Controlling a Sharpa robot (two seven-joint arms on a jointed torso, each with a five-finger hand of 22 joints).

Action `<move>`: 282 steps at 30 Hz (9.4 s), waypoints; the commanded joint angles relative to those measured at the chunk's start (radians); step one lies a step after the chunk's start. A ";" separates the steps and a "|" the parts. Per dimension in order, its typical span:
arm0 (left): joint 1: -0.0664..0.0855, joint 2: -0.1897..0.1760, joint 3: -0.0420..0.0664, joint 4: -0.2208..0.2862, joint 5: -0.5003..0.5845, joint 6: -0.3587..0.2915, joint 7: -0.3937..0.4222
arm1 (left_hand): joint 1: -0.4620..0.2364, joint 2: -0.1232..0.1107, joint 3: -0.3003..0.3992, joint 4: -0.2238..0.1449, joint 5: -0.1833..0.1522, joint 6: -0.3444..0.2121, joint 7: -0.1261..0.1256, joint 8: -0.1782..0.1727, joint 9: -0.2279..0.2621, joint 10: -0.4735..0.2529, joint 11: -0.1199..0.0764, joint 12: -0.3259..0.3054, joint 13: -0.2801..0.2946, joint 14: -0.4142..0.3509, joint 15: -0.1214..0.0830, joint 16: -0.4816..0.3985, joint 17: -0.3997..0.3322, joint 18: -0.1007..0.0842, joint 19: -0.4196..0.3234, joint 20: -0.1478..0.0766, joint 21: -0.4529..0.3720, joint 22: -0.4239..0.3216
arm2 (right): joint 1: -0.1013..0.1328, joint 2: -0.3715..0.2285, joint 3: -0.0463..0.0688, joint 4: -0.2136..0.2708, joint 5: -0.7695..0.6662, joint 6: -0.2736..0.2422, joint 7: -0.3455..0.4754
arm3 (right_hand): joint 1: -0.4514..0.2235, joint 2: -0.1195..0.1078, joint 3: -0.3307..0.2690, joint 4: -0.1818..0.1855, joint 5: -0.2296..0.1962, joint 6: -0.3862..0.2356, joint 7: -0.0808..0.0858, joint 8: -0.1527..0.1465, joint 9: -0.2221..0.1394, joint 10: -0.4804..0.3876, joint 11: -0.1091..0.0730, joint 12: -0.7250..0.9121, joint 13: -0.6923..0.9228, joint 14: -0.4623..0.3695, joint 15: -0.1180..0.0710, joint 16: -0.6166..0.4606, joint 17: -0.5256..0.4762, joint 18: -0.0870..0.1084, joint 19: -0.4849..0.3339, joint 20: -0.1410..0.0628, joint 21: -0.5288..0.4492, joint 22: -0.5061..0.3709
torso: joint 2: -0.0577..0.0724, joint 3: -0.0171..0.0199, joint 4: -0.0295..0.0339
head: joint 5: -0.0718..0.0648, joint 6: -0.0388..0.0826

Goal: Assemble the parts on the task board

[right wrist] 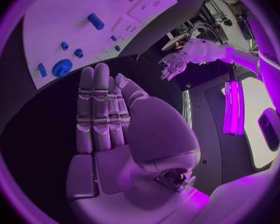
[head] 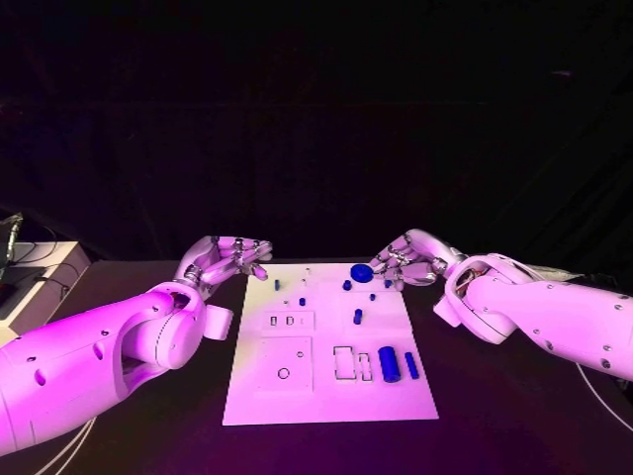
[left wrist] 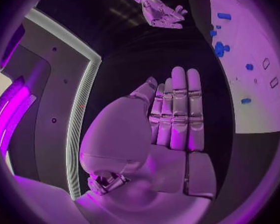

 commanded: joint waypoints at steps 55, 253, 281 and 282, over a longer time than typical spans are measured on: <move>-0.002 -0.064 0.009 0.142 -0.006 0.041 -0.039 | -0.039 -0.017 0.001 0.008 -0.001 -0.057 0.024 0.000 -0.001 -0.071 0.022 0.001 0.000 -0.114 0.018 0.082 0.118 0.006 -0.127 0.030 0.109 0.076 | 0.037 0.165 0.008 -0.200 -0.691 0.133 -0.290 | -0.012 -0.134 0.043 0.062 0.097 -0.039 0.008 -0.004 0.000 -0.248 0.066 0.002 -0.005 -0.049 0.031 0.672 0.310 0.167 0.277 0.018 0.280 0.530 | 0.127 -0.0298 0.1053 | -0.095 0.014; -0.008 -0.066 0.011 0.123 -0.005 0.072 -0.062 | -0.034 -0.009 -0.019 0.007 -0.002 -0.072 0.028 0.000 -0.001 -0.085 0.027 0.001 0.000 -0.118 0.021 0.081 0.108 0.007 -0.125 0.033 0.107 0.058 | 0.077 0.039 0.048 -0.172 -0.178 0.069 -0.364 | -0.006 -0.153 -0.089 0.135 0.101 -0.180 0.040 0.021 0.001 -0.042 0.019 1.181 1.296 -0.013 0.010 0.840 0.762 0.067 0.348 -0.002 0.479 1.216 | 0.177 -0.0481 0.1240 | -0.118 0.050; -0.008 -0.068 0.011 0.125 -0.006 0.073 -0.063 | -0.034 -0.009 -0.019 0.007 -0.002 -0.072 0.028 0.000 -0.001 -0.085 0.027 0.001 0.000 -0.118 0.021 0.081 0.108 0.007 -0.125 0.033 0.107 0.058 | 0.067 0.089 0.047 -0.253 -0.149 0.144 -0.367 | -0.016 -0.132 -0.083 0.124 0.107 -0.169 0.038 0.021 0.001 -0.037 0.018 1.185 1.301 -0.012 0.009 0.843 0.773 0.064 0.349 -0.003 0.489 1.222 | 0.178 -0.0482 0.1240 | -0.109 0.038; -0.008 -0.068 0.011 0.125 -0.006 0.073 -0.063 | -0.034 -0.009 -0.019 0.007 -0.002 -0.072 0.028 0.000 -0.001 -0.085 0.027 0.001 0.000 -0.118 0.021 0.081 0.108 0.007 -0.125 0.033 0.107 0.058 | 0.066 0.089 0.047 -0.253 -0.149 0.146 -0.367 | -0.016 -0.132 -0.083 0.124 0.107 -0.169 0.038 0.021 0.001 -0.037 0.018 1.185 1.301 -0.012 0.009 0.843 0.773 0.064 0.349 -0.003 0.489 1.222 | 0.178 -0.0480 0.1230 | -0.108 0.037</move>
